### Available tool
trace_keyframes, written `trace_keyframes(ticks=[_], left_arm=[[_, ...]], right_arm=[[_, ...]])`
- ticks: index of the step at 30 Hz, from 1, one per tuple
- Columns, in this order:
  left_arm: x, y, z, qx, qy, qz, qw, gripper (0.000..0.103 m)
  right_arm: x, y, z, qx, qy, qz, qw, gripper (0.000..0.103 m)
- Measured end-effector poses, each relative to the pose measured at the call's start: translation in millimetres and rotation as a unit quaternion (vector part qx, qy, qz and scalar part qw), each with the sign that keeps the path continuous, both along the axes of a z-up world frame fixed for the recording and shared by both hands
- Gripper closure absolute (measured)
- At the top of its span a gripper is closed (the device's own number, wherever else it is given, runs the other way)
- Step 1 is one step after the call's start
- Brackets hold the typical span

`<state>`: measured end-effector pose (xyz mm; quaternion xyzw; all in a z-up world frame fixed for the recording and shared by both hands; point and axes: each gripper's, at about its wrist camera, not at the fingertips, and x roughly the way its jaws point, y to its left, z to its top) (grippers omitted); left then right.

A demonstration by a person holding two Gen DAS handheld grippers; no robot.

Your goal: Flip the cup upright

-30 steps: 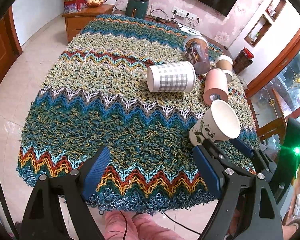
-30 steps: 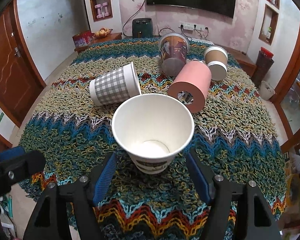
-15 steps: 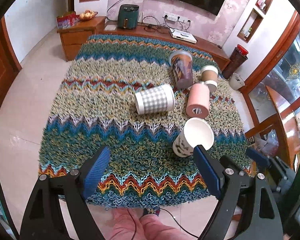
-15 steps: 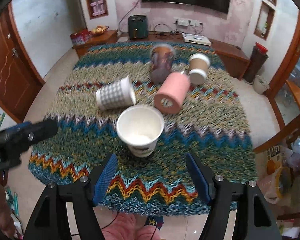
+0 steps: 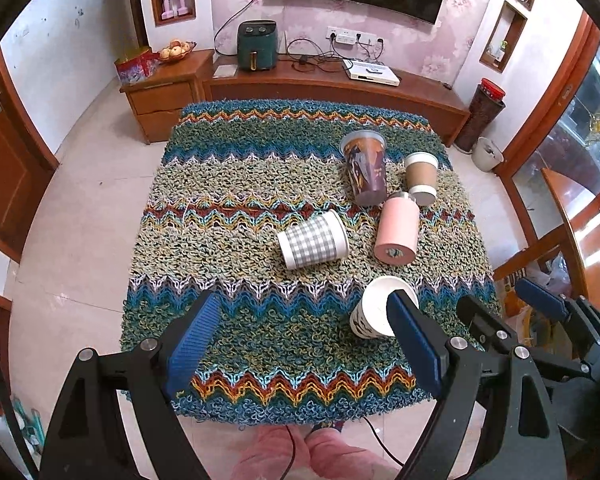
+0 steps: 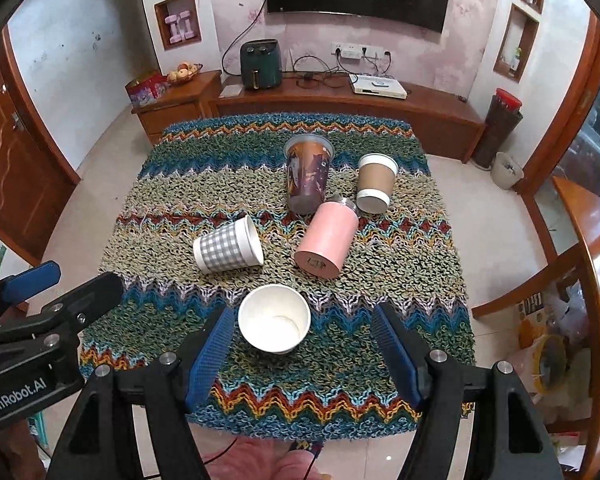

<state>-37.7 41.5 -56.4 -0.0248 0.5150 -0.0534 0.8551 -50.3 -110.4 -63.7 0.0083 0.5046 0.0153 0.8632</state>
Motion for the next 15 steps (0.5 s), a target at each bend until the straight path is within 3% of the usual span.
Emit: trace_keyframes(ticks=[15], left_arm=[[23, -5, 12, 0.0, 0.011, -0.014, 0.9998, 0.015]], right_arm=[[19, 11, 17, -0.009, 0.003, 0.005, 1.0, 0.031]])
